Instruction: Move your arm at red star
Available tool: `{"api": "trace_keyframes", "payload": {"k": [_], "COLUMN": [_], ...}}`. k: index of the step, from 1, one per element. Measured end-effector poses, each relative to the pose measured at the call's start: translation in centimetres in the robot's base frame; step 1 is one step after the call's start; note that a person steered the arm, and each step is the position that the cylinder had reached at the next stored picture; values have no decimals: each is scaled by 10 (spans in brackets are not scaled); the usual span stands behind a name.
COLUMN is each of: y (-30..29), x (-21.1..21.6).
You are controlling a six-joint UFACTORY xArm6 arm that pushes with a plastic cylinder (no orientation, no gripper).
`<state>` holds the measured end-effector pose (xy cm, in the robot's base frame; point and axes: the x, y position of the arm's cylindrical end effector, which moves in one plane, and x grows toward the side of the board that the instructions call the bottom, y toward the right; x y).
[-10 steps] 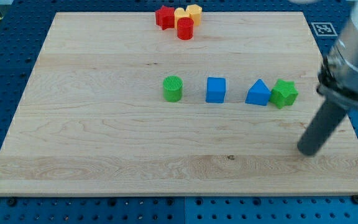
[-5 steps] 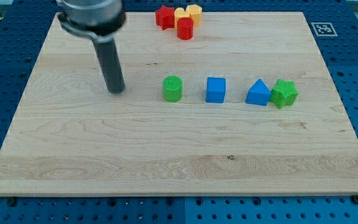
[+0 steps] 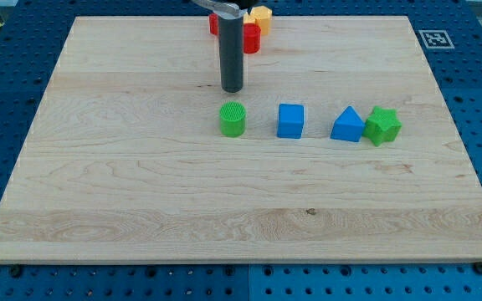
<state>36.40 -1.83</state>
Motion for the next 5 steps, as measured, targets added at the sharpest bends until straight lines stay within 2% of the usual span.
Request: {"api": "trace_keyframes", "payload": {"k": [1, 2, 3, 4, 5], "y": [0, -25, -77, -110, -106], "x": [0, -11, -50, -117, -172]}}
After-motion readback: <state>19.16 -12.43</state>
